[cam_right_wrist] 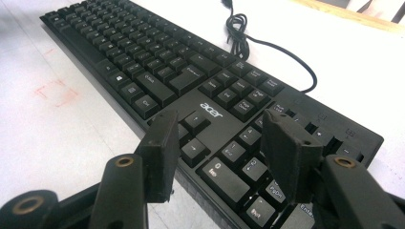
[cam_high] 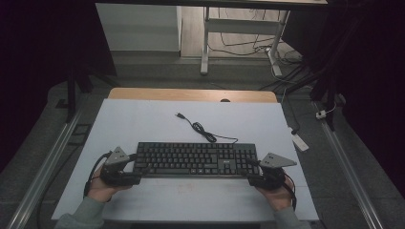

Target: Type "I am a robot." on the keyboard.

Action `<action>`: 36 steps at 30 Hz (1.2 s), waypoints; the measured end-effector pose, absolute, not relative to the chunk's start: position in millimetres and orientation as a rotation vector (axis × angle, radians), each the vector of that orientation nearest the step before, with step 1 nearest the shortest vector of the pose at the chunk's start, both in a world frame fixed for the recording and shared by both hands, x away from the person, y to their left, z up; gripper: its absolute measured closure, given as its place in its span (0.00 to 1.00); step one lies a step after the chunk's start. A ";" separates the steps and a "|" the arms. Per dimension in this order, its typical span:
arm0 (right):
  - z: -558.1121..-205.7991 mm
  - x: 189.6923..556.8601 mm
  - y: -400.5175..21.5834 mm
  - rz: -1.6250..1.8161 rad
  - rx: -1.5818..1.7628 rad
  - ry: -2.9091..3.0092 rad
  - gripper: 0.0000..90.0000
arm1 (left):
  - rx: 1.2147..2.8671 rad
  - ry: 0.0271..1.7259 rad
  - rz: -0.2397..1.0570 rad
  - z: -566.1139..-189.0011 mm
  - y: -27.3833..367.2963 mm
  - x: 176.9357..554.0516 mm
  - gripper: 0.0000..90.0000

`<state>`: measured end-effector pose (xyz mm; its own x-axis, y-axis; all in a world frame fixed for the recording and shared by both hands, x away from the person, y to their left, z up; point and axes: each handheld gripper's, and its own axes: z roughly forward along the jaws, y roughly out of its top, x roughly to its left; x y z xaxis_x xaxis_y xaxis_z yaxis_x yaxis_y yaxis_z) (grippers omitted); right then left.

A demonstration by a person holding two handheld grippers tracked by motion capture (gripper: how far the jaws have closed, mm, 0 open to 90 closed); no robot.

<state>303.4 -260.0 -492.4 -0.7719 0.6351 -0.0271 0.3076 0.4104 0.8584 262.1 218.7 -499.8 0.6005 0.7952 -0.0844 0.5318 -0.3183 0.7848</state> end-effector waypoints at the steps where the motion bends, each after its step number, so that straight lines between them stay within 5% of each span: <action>1: -492.1 303.4 -259.8 1.305 0.815 2.323 0.53 | 2.005 1.050 0.406 -499.8 218.7 262.1 0.29; 36: -485.7 310.8 -221.2 1.319 0.781 2.372 0.54 | 1.941 1.104 0.328 -494.4 221.9 268.0 0.35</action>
<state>310.8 -221.2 -485.7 -0.8008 0.5988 -0.0103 0.3074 0.4257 0.8511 268.0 221.9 -494.4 0.5749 0.7996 -0.1737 0.5744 -0.2432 0.7816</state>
